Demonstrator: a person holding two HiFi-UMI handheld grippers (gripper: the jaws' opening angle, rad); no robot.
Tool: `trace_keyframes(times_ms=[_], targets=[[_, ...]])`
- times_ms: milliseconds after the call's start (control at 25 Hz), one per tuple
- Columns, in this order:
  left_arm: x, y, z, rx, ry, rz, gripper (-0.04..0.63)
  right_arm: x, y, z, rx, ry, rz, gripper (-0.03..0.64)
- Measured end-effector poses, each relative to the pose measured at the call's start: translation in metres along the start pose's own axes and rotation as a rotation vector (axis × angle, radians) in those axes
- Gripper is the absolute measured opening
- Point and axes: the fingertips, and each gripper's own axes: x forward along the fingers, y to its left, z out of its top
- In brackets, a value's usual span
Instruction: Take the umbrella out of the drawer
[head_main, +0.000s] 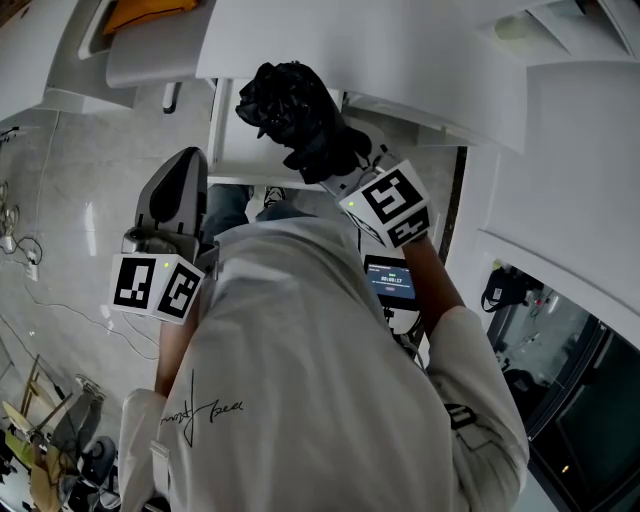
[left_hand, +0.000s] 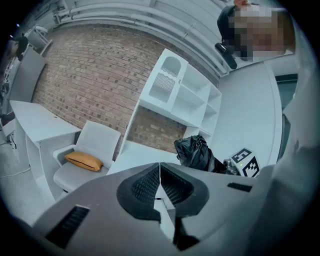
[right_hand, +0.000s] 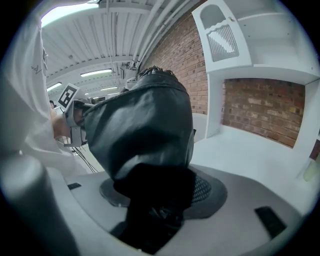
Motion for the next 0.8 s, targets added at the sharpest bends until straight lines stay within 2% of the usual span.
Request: trace_keyframes(times_ms=[600,800], targets=[[-0.015,0.014,0.015,0.013,-0.027,-0.033,0.017,-0.014,0.008,0.016,0.080,-0.075,-0.085,0.250],[-0.001,-0.004,0.013,0.006,-0.026,-0.028,0.017,-0.039,-0.013,0.006,0.118,-0.096,-0.118,0.250]])
